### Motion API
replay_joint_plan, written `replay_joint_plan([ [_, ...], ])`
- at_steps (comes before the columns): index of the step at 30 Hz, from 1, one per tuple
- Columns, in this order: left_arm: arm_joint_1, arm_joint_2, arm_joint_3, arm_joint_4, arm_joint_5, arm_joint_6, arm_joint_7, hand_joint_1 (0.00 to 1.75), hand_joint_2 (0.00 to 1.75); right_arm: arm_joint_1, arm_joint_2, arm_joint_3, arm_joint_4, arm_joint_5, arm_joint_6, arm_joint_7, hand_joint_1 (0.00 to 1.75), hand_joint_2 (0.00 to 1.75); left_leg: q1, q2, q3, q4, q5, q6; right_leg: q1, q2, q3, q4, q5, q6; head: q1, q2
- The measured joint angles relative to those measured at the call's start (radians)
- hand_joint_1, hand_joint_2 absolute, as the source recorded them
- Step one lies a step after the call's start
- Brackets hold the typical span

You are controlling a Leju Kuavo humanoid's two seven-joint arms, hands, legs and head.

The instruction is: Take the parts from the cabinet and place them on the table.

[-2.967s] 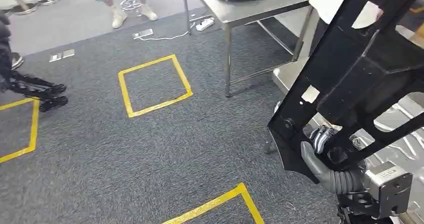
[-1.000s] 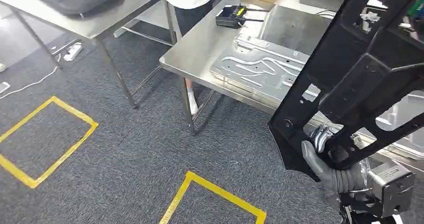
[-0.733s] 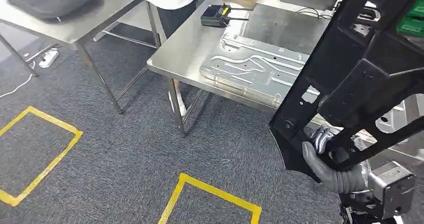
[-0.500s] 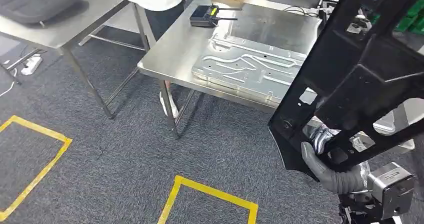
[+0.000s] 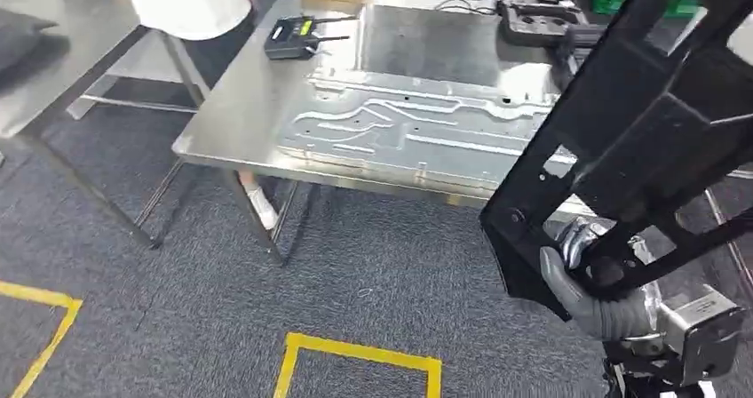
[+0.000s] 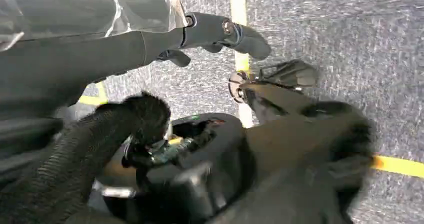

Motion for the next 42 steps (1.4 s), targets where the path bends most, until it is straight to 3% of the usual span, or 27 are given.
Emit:
replay_joint_plan([
  [1, 0.001, 0.000, 0.000, 0.000, 0.000, 0.000, 0.000, 0.00, 1.75, 0.001, 0.001, 0.000, 0.000, 0.000, 0.000, 0.000, 1.75, 1.75, 0.003, -0.002, -0.070, 0.104, -0.046, -0.007, -0.001, 0.019, 0.002, 0.001, -0.003, -0.001, 0.000, 0.000],
  [2, -0.001, 0.000, 0.000, 0.000, 0.000, 0.000, 0.000, 0.00, 1.75, 0.003, 0.001, 0.001, 0.000, 0.000, 0.000, 0.000, 1.75, 1.75, 0.007, -0.003, -0.108, 0.079, -0.008, -0.013, -0.004, 0.059, 0.018, 0.001, -0.014, 0.003, 0.000, 0.000],
  [4, 0.000, 0.000, 0.000, 0.000, 0.000, 0.000, 0.000, 0.00, 1.75, 0.002, 0.001, 0.001, 0.000, 0.000, 0.000, 0.000, 1.75, 1.75, 0.012, -0.030, -0.054, -0.103, 0.128, -0.013, -0.008, 0.083, 0.036, 0.001, -0.025, 0.011, 0.000, 0.000],
  [5, 0.001, 0.000, 0.000, 0.000, 0.000, 0.000, 0.000, 0.00, 1.75, 0.002, 0.001, 0.001, 0.000, 0.000, 0.000, 0.000, 1.75, 1.75, 0.017, -0.073, -0.042, -0.176, 0.181, -0.012, -0.008, 0.094, 0.039, 0.001, -0.030, 0.017, -0.001, 0.000],
  [6, 0.001, 0.000, 0.000, 0.000, 0.000, 0.000, 0.000, 0.00, 1.75, 0.001, 0.001, 0.001, 0.001, 0.000, 0.001, 0.000, 1.75, 1.75, 0.010, -0.074, -0.044, -0.178, 0.137, -0.002, -0.006, 0.109, 0.039, 0.006, -0.034, 0.022, -0.001, 0.000],
  [9, 0.001, 0.000, 0.000, 0.000, 0.000, 0.000, 0.000, 0.00, 1.75, 0.006, 0.001, 0.001, 0.003, 0.000, 0.001, 0.000, 1.75, 1.75, 0.006, -0.057, -0.028, -0.176, 0.161, 0.018, -0.010, 0.135, 0.035, 0.001, -0.042, 0.040, 0.000, 0.000],
  [10, -0.003, -0.001, 0.000, 0.000, 0.000, 0.001, -0.005, 0.00, 1.75, 0.008, -0.001, 0.000, 0.003, 0.000, 0.000, 0.001, 1.75, 1.75, 0.011, -0.043, -0.023, -0.185, 0.168, 0.027, -0.010, 0.122, 0.035, 0.007, -0.048, 0.046, 0.000, 0.000],
  [11, -0.004, -0.001, 0.000, 0.000, -0.002, 0.003, -0.012, 0.00, 1.75, 0.007, -0.001, 0.000, 0.003, 0.001, 0.000, 0.001, 1.75, 1.75, 0.010, -0.035, -0.017, -0.187, 0.165, 0.032, -0.006, 0.058, 0.025, 0.037, -0.065, 0.050, 0.002, 0.000],
  [12, -0.003, -0.001, 0.000, 0.000, -0.002, 0.009, -0.016, 0.00, 1.75, 0.004, -0.001, 0.000, 0.003, 0.001, 0.000, 0.003, 1.75, 1.75, 0.008, -0.024, -0.014, -0.187, 0.161, 0.038, -0.004, 0.030, -0.005, 0.098, -0.099, 0.053, 0.003, 0.000],
  [14, -0.001, -0.001, 0.000, 0.000, -0.002, 0.009, -0.017, 0.00, 1.75, 0.002, -0.001, 0.000, 0.003, 0.003, 0.000, 0.006, 1.75, 1.75, 0.002, -0.001, -0.010, -0.187, 0.154, 0.046, -0.005, 0.013, -0.097, 0.270, -0.170, 0.058, 0.003, 0.000],
  [15, 0.000, -0.001, 0.000, 0.000, -0.002, 0.010, -0.017, 0.00, 1.75, 0.004, -0.001, 0.001, 0.003, 0.004, -0.001, 0.008, 1.75, 1.75, 0.001, 0.006, -0.008, -0.186, 0.151, 0.047, -0.006, 0.011, -0.135, 0.332, -0.182, 0.058, 0.003, 0.000],
  [16, 0.001, -0.001, 0.000, 0.000, -0.002, 0.010, -0.017, 0.00, 1.75, 0.004, -0.001, 0.001, 0.003, 0.005, -0.001, 0.011, 1.75, 1.75, 0.000, 0.015, -0.004, -0.186, 0.147, 0.047, -0.006, 0.010, -0.147, 0.340, -0.168, 0.057, 0.003, 0.000],
  [17, 0.001, -0.001, 0.000, 0.000, -0.002, 0.010, -0.017, 0.00, 1.75, 0.004, -0.001, 0.001, 0.003, 0.007, -0.001, 0.013, 1.75, 1.75, -0.001, 0.023, 0.001, -0.186, 0.143, 0.047, -0.006, 0.009, -0.134, 0.299, -0.133, 0.056, 0.003, 0.000],
  [19, 0.001, -0.002, 0.000, 0.000, -0.002, 0.009, -0.017, 0.00, 1.75, 0.003, -0.001, 0.001, 0.003, 0.008, -0.002, 0.014, 1.75, 1.75, -0.001, 0.042, 0.018, -0.187, 0.132, 0.043, -0.003, -0.013, -0.047, 0.112, -0.029, 0.049, 0.003, 0.000],
  [20, 0.001, -0.002, 0.000, 0.000, -0.002, 0.010, -0.017, 0.00, 1.75, 0.002, -0.001, 0.001, 0.003, 0.008, -0.002, 0.014, 1.75, 1.75, -0.003, 0.051, 0.025, -0.187, 0.126, 0.039, -0.001, -0.051, -0.009, 0.031, 0.001, 0.045, 0.003, 0.000],
  [21, 0.000, -0.002, 0.000, 0.000, -0.002, 0.010, -0.017, 0.00, 1.75, -0.001, -0.001, 0.001, 0.003, 0.009, -0.002, 0.014, 1.75, 1.75, -0.012, 0.058, 0.028, -0.184, 0.118, 0.031, 0.010, -0.057, -0.003, 0.016, -0.007, 0.040, 0.003, 0.000],
  [25, -0.001, -0.002, 0.000, 0.000, -0.002, 0.009, -0.017, 0.00, 1.75, -0.001, -0.001, 0.001, 0.003, 0.009, -0.002, 0.014, 1.75, 1.75, -0.014, 0.093, 0.037, -0.190, 0.110, 0.014, 0.004, -0.014, -0.007, 0.009, -0.001, 0.019, 0.003, 0.000],
  [27, -0.002, -0.002, 0.000, 0.000, -0.003, 0.009, -0.018, 0.00, 1.75, -0.003, -0.001, 0.001, 0.003, 0.010, -0.002, 0.012, 1.75, 1.75, -0.006, 0.029, 0.016, -0.134, 0.072, 0.003, -0.003, -0.003, -0.004, 0.006, 0.002, 0.011, 0.001, 0.000],
  [28, -0.001, -0.002, 0.000, 0.000, -0.002, 0.009, -0.018, 0.00, 1.75, -0.003, -0.001, 0.001, 0.003, 0.010, -0.002, 0.012, 1.75, 1.75, -0.003, 0.007, -0.023, -0.050, 0.029, -0.002, -0.003, 0.008, -0.006, 0.006, 0.002, 0.007, 0.001, 0.000],
  [30, 0.000, -0.001, 0.000, 0.000, -0.003, 0.009, -0.018, 0.00, 1.75, -0.003, 0.000, 0.003, 0.004, 0.010, -0.001, 0.012, 1.75, 1.75, 0.000, -0.005, -0.108, 0.119, -0.039, -0.009, -0.003, 0.021, -0.008, 0.006, 0.003, 0.005, 0.000, 0.000],
  [31, -0.001, -0.001, 0.000, 0.000, -0.002, 0.009, -0.020, 0.00, 1.75, -0.003, 0.001, 0.005, 0.005, 0.012, -0.001, 0.012, 1.75, 1.75, 0.000, -0.005, -0.134, 0.160, -0.040, -0.010, -0.002, 0.030, -0.007, 0.007, 0.003, 0.005, 0.000, 0.000],
  [33, -0.001, -0.001, 0.000, 0.000, -0.001, 0.009, -0.027, 0.00, 1.75, -0.002, 0.001, 0.005, 0.005, 0.031, -0.002, 0.014, 1.75, 1.75, 0.002, -0.005, -0.110, 0.090, 0.019, -0.009, -0.002, 0.043, -0.004, 0.007, 0.003, 0.005, 0.000, 0.000],
  [35, -0.001, 0.001, 0.000, 0.000, 0.000, 0.010, -0.033, 0.00, 1.75, -0.003, 0.001, 0.006, 0.005, 0.045, -0.003, 0.014, 1.75, 1.75, 0.003, -0.009, -0.026, -0.101, 0.114, -0.003, -0.003, 0.055, 0.000, 0.007, 0.000, 0.009, 0.000, 0.000],
  [36, -0.002, 0.002, 0.000, 0.000, 0.000, 0.010, -0.034, 0.00, 1.75, -0.003, 0.001, 0.006, 0.005, 0.049, -0.003, 0.014, 1.75, 1.75, 0.004, -0.020, 0.004, -0.173, 0.132, 0.003, -0.003, 0.057, 0.001, 0.007, -0.002, 0.013, 0.000, 0.000],
  [38, -0.005, 0.002, 0.000, 0.000, -0.002, 0.010, -0.035, 0.00, 1.75, -0.004, 0.001, 0.006, 0.005, 0.056, -0.003, 0.014, 1.75, 1.75, -0.001, -0.019, 0.005, -0.186, 0.122, 0.012, 0.003, 0.062, -0.001, 0.005, -0.010, 0.026, 0.000, 0.000],
  [41, -0.001, 0.002, 0.000, 0.000, -0.002, 0.011, -0.035, 0.00, 1.75, -0.002, -0.001, 0.006, 0.006, 0.064, -0.003, 0.015, 1.75, 1.75, 0.003, -0.016, 0.020, -0.194, 0.125, 0.040, 0.003, 0.056, 0.002, 0.026, -0.003, 0.043, 0.001, 0.000],
  [42, -0.001, 0.003, 0.000, 0.000, -0.002, 0.012, -0.034, 0.00, 1.75, -0.002, -0.001, 0.006, 0.006, 0.069, -0.003, 0.015, 1.75, 1.75, 0.002, -0.016, 0.026, -0.195, 0.124, 0.044, 0.001, 0.031, -0.003, 0.049, -0.018, 0.047, 0.003, 0.000],
])
